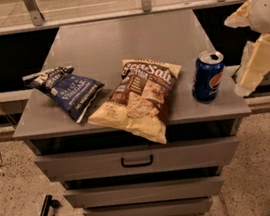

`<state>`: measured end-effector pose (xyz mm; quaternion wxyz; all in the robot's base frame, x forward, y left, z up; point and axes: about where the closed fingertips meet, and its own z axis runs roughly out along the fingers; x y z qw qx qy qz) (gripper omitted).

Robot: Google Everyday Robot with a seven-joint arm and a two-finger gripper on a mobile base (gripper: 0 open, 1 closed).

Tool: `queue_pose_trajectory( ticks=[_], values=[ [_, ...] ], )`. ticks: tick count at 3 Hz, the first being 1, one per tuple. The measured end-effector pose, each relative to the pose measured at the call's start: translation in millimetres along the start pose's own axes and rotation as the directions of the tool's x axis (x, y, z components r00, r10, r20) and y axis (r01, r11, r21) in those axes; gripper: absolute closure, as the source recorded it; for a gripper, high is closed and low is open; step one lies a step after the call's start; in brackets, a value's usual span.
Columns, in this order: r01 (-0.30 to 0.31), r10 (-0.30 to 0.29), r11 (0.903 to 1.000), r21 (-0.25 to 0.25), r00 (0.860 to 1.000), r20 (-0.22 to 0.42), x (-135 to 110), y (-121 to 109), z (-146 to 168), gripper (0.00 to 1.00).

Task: Pick pepsi can

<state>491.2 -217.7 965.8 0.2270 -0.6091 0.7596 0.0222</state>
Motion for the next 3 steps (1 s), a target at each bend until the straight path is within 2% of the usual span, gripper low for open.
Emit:
queue_pose_trajectory(
  ticks=[1,2,3],
  values=[
    [-0.01,0.011,0.9999,-0.007,0.991,0.136,-1,-25,18,0.0],
    [-0.028,0.036,0.9991,-0.032,0.96,0.279,1,-41,35,0.0],
    [-0.045,0.068,0.9965,-0.071,0.929,0.365,1,-45,54,0.0]
  ],
)
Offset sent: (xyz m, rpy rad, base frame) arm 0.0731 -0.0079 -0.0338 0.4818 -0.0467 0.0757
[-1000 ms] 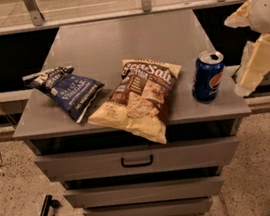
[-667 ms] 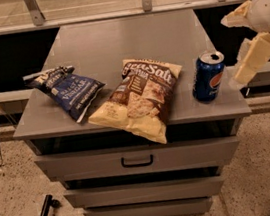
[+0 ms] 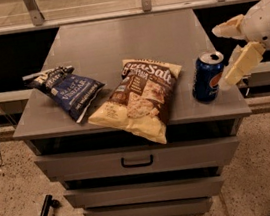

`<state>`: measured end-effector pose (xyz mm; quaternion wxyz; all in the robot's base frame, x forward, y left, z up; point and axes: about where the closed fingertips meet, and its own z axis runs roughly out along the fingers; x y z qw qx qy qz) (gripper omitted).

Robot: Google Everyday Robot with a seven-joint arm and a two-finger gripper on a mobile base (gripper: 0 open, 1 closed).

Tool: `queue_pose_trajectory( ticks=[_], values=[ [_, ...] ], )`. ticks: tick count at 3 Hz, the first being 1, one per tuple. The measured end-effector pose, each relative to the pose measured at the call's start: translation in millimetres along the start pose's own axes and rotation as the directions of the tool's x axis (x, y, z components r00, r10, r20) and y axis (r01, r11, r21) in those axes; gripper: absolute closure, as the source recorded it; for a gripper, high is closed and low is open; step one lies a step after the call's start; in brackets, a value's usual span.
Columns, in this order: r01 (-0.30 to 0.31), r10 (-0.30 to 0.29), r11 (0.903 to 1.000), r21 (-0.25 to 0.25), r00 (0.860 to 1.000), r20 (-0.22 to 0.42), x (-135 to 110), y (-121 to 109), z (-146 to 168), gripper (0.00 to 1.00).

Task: Pick pepsi can

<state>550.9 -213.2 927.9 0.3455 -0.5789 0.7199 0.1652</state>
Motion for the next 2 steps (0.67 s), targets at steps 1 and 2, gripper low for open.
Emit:
queue_pose_trajectory(
  ticks=[1,2],
  values=[
    [-0.024,0.025,0.9994,-0.024,0.999,0.045,6,-1,15,0.17],
    [-0.044,0.046,0.9982,-0.04,0.997,0.054,10,-1,26,0.41]
  ],
)
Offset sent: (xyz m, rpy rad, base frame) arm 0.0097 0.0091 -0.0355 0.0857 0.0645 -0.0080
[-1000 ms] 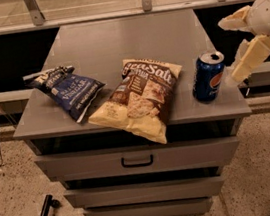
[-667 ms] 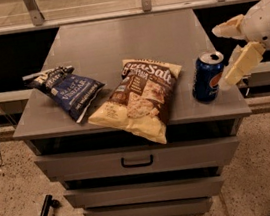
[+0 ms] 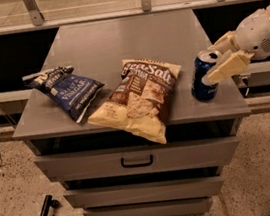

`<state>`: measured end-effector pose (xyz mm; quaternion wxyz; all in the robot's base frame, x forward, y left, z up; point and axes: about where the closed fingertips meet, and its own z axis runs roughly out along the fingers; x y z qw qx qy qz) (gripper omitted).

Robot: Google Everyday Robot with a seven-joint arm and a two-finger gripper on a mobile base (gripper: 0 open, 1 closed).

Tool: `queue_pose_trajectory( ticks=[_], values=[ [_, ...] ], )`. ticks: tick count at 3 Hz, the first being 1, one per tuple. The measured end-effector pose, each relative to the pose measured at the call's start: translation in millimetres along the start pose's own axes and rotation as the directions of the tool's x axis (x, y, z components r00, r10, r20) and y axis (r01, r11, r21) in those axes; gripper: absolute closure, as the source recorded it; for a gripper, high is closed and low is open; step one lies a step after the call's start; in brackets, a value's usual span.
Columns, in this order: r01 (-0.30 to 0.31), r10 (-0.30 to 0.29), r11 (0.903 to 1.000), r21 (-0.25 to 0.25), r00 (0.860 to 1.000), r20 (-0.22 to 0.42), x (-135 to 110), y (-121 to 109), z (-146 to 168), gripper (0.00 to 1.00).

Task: Pick pepsi can

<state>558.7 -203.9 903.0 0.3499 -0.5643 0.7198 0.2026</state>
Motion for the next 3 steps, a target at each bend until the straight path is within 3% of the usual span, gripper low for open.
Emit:
queue_pose_trajectory(
  ticks=[1,2,3],
  values=[
    [-0.046,0.046,0.9988,-0.019,0.999,0.007,3,-2,4,0.64],
    [-0.07,0.07,0.9975,-0.009,0.997,0.029,-6,-6,-12,0.87],
    [-0.049,0.048,0.9984,0.027,0.997,0.058,-25,-7,-42,1.0]
  ],
)
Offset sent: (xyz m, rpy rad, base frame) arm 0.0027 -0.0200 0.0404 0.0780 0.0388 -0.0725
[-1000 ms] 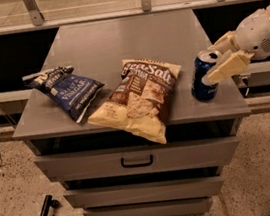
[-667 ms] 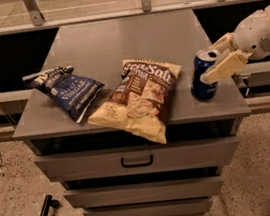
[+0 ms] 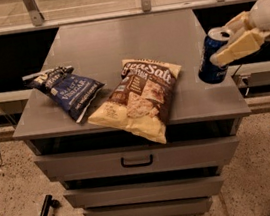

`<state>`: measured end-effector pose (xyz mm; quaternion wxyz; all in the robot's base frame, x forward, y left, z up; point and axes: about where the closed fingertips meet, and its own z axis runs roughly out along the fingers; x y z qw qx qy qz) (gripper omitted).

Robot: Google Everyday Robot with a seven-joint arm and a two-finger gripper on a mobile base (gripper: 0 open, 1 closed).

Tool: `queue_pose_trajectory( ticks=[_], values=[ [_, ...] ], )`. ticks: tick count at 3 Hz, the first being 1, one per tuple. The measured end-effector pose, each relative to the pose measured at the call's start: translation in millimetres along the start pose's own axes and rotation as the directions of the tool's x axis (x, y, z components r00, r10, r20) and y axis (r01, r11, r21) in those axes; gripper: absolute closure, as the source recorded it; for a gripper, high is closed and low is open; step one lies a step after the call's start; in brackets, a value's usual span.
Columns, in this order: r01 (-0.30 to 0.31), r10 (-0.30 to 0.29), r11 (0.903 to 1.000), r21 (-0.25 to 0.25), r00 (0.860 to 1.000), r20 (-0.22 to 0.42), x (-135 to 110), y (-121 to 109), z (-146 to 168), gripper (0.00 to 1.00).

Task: Pick pepsi can

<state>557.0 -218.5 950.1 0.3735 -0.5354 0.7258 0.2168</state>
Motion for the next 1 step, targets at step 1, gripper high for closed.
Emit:
queue_pose_trajectory(
  ticks=[1],
  values=[
    [0.008,-0.008,0.9999,0.011,1.0,0.009,-6.4,-0.9,-7.3,1.0]
  ],
)
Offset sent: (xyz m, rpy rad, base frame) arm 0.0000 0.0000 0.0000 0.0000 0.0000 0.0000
